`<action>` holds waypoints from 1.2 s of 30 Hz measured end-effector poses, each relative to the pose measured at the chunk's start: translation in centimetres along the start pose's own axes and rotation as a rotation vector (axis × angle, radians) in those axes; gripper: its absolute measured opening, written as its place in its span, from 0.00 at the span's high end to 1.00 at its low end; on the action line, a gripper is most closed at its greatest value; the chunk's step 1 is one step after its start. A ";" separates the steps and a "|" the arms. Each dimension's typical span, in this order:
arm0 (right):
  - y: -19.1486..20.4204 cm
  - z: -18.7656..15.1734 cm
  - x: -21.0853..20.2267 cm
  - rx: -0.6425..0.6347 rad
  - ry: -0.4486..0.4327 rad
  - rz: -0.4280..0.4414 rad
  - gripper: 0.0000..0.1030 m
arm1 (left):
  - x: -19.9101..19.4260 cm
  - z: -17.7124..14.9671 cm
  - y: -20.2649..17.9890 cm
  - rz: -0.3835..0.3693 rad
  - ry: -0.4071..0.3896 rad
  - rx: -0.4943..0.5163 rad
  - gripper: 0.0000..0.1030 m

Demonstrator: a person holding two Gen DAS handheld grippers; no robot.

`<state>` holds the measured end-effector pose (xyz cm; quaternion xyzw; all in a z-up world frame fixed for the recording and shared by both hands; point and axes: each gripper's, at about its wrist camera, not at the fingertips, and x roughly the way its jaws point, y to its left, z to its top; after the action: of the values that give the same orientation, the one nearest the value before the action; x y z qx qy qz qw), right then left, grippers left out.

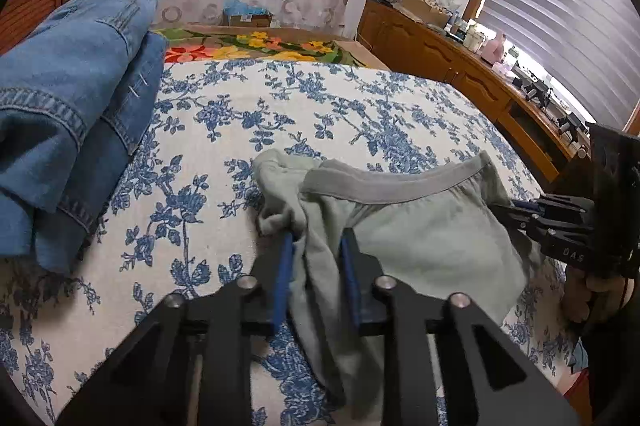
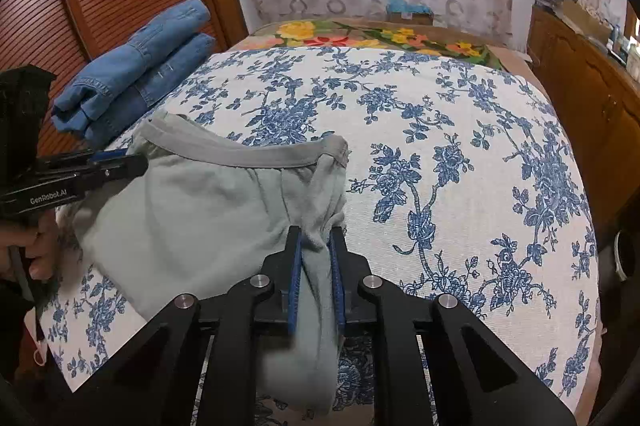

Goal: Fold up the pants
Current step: 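Grasp the garment leg edge with the right gripper while the left gripper grasps beside it, then lift the grey-green garment with both grippers off the bed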

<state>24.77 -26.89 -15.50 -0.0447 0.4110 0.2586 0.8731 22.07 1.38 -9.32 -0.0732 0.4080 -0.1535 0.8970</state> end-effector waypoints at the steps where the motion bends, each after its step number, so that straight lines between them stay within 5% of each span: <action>1: 0.2 0.0 0.0 -0.005 -0.003 -0.003 0.92 | -0.3 0.0 -0.1 -0.001 -0.013 -0.001 0.86; 16: 1.6 0.2 -3.2 -0.024 -0.118 -0.015 0.93 | -4.9 0.8 -2.2 0.033 -0.137 0.063 0.91; 22: 1.9 0.2 -2.4 -0.042 -0.090 -0.051 0.93 | -3.6 0.8 -1.5 0.085 -0.083 0.064 0.91; 26: 1.3 0.0 -1.5 -0.031 -0.064 -0.055 0.93 | -1.7 0.8 -0.6 0.077 -0.029 0.045 0.63; 36: 1.1 -0.4 -1.0 -0.035 -0.054 -0.060 0.93 | 2.1 1.3 -0.5 0.123 0.057 0.060 0.57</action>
<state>23.44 -26.46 -14.87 -0.0653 0.3811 0.2405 0.8903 24.20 0.26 -9.83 -0.0167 0.4321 -0.1121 0.8947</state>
